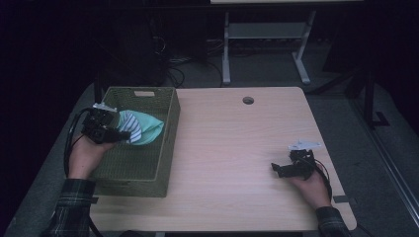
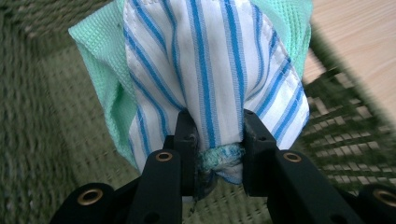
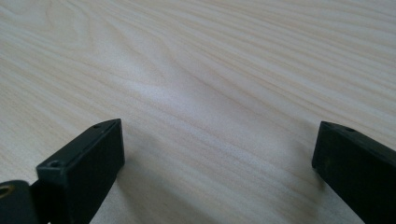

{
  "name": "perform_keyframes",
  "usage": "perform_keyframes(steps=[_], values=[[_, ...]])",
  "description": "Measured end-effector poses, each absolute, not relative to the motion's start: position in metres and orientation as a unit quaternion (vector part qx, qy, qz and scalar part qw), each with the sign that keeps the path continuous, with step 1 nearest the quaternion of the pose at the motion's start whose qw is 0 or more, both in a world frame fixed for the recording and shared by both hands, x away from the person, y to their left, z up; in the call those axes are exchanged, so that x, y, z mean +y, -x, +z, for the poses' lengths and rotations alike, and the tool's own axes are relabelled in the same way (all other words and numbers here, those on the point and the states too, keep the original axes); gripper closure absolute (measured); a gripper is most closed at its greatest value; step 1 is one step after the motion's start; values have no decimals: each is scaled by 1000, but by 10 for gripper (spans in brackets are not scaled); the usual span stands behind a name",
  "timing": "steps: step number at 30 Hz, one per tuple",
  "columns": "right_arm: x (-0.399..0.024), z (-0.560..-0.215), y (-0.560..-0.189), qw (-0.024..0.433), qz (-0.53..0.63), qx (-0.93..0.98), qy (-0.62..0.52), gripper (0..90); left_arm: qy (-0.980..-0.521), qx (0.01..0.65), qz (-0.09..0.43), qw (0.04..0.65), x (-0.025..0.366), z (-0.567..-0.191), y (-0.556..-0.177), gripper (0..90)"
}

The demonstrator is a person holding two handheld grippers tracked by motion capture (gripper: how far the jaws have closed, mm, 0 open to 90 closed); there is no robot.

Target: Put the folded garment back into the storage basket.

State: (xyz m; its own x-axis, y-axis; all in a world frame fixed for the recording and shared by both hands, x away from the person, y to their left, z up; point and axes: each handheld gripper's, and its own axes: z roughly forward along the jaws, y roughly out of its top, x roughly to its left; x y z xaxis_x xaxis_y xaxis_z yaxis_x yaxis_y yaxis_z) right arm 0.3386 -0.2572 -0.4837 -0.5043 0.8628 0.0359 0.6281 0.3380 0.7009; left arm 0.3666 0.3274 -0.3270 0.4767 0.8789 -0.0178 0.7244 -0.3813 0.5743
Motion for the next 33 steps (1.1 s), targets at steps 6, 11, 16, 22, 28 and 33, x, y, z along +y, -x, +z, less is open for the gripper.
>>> perform_keyframes(steps=[6, 11, 16, 22, 28, 33], values=[[-257, -484, -339, 174, 337, 799, -466, 19, -815, 497, 139, 262, 333, -346, -369, 709], [-257, -484, -339, 174, 337, 799, -466, 19, -820, 499, 126, 252, 331, -363, -374, 708], [-257, -484, -339, 174, 337, 799, -466, 19, -822, 500, 121, 245, 331, -378, -378, 707], [-257, -484, -339, 174, 337, 799, -467, 19, -825, 502, 117, 233, 330, -394, -380, 702], [-257, -484, -339, 174, 337, 799, -466, 19, -827, 507, 106, 219, 329, -403, -382, 699], [-257, -484, -339, 175, 337, 799, -466, 19, -828, 511, 93, 210, 328, -408, -384, 694]])
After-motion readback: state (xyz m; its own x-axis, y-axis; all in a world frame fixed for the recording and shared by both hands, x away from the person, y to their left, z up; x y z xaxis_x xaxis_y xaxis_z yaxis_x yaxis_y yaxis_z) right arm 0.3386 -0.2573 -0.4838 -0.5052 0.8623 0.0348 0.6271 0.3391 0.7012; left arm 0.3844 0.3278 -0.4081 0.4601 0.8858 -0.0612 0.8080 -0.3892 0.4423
